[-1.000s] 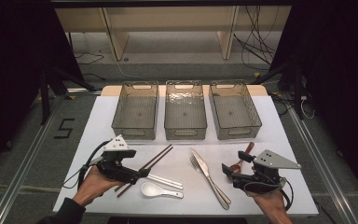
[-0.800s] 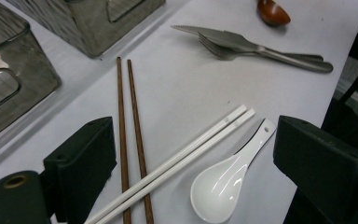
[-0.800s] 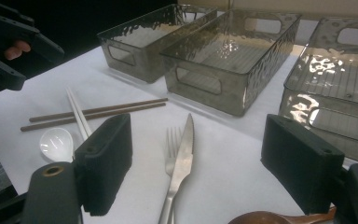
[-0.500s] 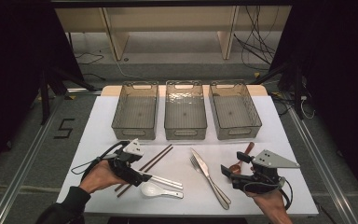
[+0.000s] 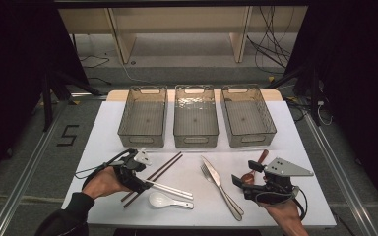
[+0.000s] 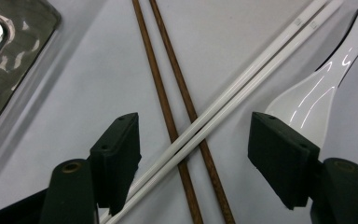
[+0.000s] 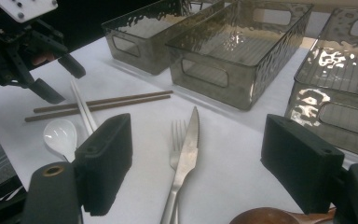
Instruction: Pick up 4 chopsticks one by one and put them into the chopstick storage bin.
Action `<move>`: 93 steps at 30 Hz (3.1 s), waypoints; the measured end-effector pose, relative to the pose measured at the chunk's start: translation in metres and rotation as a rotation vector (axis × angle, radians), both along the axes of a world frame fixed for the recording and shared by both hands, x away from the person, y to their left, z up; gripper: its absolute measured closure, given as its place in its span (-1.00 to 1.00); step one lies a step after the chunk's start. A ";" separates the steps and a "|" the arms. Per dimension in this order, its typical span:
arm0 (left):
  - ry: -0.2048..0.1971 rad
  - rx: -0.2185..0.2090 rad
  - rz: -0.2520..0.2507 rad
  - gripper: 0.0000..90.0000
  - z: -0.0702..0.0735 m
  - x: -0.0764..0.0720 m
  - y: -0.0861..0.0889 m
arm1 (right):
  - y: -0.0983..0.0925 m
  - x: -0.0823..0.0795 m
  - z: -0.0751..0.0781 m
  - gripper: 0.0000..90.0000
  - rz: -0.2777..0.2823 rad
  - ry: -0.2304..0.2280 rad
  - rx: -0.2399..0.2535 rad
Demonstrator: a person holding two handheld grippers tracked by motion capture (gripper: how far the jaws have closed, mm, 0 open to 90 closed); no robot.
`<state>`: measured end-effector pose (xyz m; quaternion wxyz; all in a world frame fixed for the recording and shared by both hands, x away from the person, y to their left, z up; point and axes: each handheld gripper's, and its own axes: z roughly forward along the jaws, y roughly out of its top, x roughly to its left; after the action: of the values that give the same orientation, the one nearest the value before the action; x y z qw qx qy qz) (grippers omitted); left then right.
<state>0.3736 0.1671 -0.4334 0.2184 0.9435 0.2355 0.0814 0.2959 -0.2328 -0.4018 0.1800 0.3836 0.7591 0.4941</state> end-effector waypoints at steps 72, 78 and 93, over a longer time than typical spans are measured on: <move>0.000 0.243 -0.307 0.77 -0.023 -0.008 -0.016 | 0.004 0.002 -0.002 -0.41 0.032 0.030 -0.016; 0.003 0.237 -0.309 0.81 -0.023 -0.009 -0.016 | 0.003 0.002 -0.002 -0.41 0.034 0.030 -0.014; 0.010 0.229 -0.302 0.87 -0.022 -0.008 -0.015 | 0.004 0.002 -0.002 -0.41 0.033 0.038 -0.016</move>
<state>0.3653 0.1520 -0.4555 0.1180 0.9872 0.0815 0.0692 0.2977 -0.2291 -0.4037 0.1605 0.3788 0.7727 0.4834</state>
